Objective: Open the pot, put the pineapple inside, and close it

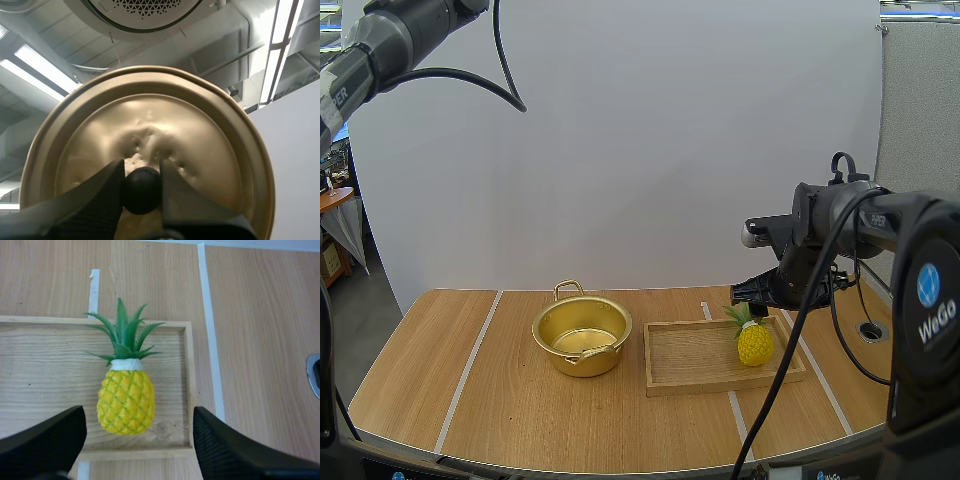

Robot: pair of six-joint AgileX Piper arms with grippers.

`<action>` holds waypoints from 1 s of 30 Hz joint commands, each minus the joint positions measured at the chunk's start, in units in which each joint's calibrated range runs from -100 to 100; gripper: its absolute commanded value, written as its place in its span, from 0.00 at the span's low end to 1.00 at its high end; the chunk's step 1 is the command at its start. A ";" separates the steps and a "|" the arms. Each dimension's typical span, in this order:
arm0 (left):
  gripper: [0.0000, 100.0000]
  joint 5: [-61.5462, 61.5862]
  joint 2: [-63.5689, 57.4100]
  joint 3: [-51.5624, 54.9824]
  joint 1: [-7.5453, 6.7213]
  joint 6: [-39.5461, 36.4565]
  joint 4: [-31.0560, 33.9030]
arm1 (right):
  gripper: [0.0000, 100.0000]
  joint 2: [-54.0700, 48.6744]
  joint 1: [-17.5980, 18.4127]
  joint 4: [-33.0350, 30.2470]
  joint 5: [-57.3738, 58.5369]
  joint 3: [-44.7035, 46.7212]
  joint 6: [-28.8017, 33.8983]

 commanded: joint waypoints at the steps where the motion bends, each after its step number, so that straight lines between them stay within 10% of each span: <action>1: 0.00 -1.67 -0.42 -0.35 -0.26 -0.34 -0.06 | 1.00 5.26 -0.23 4.66 -7.34 -0.37 -6.16; 30: 0.00 -1.67 -0.42 -0.35 -0.26 -0.34 -0.06 | 1.00 19.18 1.54 5.00 -20.92 -0.37 -6.16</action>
